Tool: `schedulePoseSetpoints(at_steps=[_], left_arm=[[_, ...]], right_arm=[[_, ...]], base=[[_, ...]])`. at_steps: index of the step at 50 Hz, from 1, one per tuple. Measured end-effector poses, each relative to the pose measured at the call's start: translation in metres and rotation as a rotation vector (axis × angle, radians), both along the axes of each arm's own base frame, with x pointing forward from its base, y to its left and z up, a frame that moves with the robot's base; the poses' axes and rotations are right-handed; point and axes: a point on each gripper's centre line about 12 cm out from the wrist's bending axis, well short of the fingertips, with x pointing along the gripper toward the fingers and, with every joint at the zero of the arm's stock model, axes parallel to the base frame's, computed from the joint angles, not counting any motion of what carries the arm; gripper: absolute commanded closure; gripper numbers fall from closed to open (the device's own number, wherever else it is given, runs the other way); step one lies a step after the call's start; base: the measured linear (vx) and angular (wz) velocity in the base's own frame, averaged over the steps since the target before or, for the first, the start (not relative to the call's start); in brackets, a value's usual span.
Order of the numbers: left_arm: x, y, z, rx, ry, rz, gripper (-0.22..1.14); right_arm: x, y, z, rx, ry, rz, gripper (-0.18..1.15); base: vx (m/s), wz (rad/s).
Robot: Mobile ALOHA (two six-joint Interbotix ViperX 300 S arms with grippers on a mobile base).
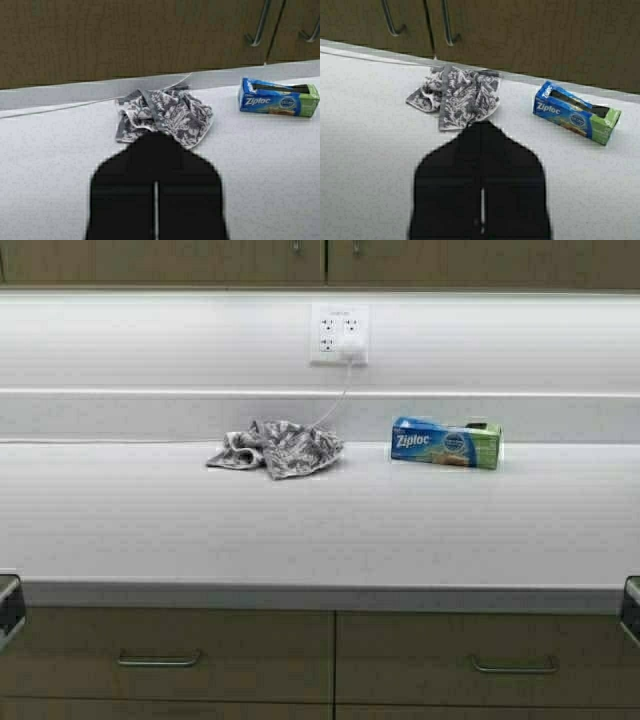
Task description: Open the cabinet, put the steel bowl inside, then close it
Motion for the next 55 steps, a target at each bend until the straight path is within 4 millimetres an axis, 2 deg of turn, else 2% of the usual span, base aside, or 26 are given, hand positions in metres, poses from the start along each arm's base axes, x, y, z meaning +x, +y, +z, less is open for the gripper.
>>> schedulePoseSetpoints(at_steps=[55], left_arm=[[0.0003, -0.0001, -0.0005, 0.0, 0.001, 0.0, 0.87]], right_arm=[[-0.0007, 0.0003, -0.0038, -0.002, 0.009, 0.001, 0.91]], base=[[0.0, 0.0]])
